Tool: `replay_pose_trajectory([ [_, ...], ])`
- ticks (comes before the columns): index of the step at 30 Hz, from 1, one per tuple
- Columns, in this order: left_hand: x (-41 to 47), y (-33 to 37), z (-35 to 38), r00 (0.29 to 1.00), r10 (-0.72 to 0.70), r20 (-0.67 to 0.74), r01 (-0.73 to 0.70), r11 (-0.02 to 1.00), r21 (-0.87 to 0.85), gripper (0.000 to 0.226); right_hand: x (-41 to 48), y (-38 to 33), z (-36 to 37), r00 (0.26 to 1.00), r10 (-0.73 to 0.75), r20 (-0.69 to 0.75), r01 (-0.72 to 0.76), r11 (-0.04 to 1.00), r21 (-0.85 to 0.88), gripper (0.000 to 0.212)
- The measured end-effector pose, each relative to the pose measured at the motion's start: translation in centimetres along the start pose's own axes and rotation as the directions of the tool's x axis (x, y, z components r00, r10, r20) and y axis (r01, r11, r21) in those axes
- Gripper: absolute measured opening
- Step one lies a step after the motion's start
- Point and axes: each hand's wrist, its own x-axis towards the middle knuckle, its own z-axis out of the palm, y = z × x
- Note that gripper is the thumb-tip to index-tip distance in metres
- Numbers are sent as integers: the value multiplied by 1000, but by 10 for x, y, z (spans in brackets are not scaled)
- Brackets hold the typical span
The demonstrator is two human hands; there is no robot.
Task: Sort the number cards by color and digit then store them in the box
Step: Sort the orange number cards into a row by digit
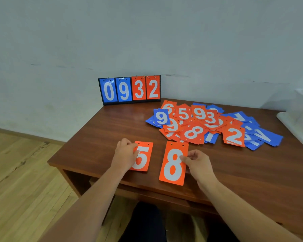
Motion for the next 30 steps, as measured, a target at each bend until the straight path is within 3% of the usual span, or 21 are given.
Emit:
replay_pose_trajectory([
  [4,-10,22,-8,988,79,-134,-106,971,-214,24,-6,-4,-6,1000,-18,3,18,1000,-4,17],
  [5,-16,37,-11,991,92,-97,-119,935,-335,21,-7,-5,-10,1000,-25,0,25,1000,-5,18],
  [7,-29,76,-13,983,123,135,-28,832,-554,22,-11,-3,-21,999,-39,-26,39,999,-6,19],
  [9,-40,112,-7,924,189,332,82,751,-655,29,-13,2,-39,994,-58,-89,58,998,-3,22],
  [11,-48,143,6,891,252,378,89,718,-690,48,-14,11,-64,981,-72,-179,68,997,-28,29],
  [14,-59,189,31,885,314,343,-4,744,-669,66,-18,32,-110,952,-111,-284,81,990,-116,31],
  [18,-76,248,65,809,497,314,-288,801,-525,57,-14,63,-167,938,-107,-331,21,967,-254,25],
  [23,-80,291,97,710,607,357,-507,793,-338,56,-4,88,-208,933,-116,-340,-41,906,-421,20],
  [27,-74,299,101,681,626,380,-564,780,-272,50,8,94,-218,932,-160,-325,-71,799,-597,25],
  [30,-68,297,97,689,601,405,-502,799,-331,49,23,90,-224,923,-208,-325,-41,784,-619,29],
])
